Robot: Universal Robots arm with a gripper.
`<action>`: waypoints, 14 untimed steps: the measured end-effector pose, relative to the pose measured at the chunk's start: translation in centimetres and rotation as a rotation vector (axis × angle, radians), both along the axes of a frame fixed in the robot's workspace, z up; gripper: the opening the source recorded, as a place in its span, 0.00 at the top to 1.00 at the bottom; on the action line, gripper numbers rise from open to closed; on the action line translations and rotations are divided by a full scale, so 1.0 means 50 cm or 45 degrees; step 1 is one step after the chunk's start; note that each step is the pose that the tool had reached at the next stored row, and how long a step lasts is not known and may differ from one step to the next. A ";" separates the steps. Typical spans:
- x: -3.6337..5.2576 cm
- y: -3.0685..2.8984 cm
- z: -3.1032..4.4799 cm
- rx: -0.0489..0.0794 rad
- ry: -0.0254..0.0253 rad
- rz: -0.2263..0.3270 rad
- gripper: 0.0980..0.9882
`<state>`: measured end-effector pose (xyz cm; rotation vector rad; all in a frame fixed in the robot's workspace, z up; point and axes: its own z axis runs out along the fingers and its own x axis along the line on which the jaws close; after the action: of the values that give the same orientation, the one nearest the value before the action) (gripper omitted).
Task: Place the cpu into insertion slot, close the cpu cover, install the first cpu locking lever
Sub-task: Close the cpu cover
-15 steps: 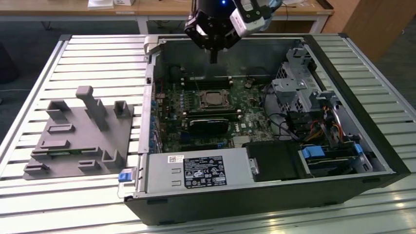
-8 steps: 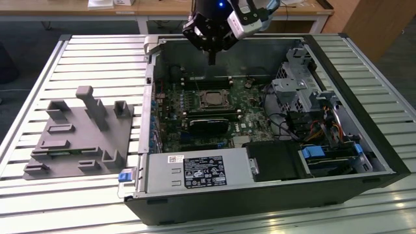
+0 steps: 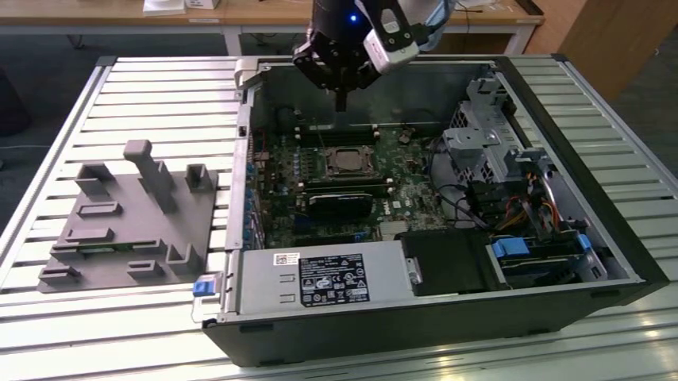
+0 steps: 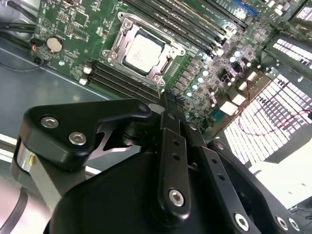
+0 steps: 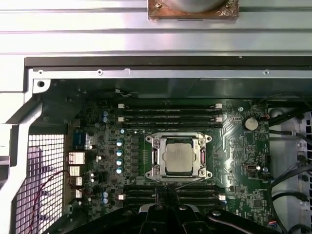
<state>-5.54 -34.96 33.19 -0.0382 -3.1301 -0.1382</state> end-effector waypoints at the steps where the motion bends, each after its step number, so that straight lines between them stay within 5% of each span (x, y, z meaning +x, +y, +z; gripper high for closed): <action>1: 0.000 0.000 -0.004 -0.001 0.0000 0.000 0.99; 14: -0.016 0.002 -0.027 -0.003 -0.0002 0.000 0.99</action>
<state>-6.37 -34.85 31.82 -0.0378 -3.1305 -0.1346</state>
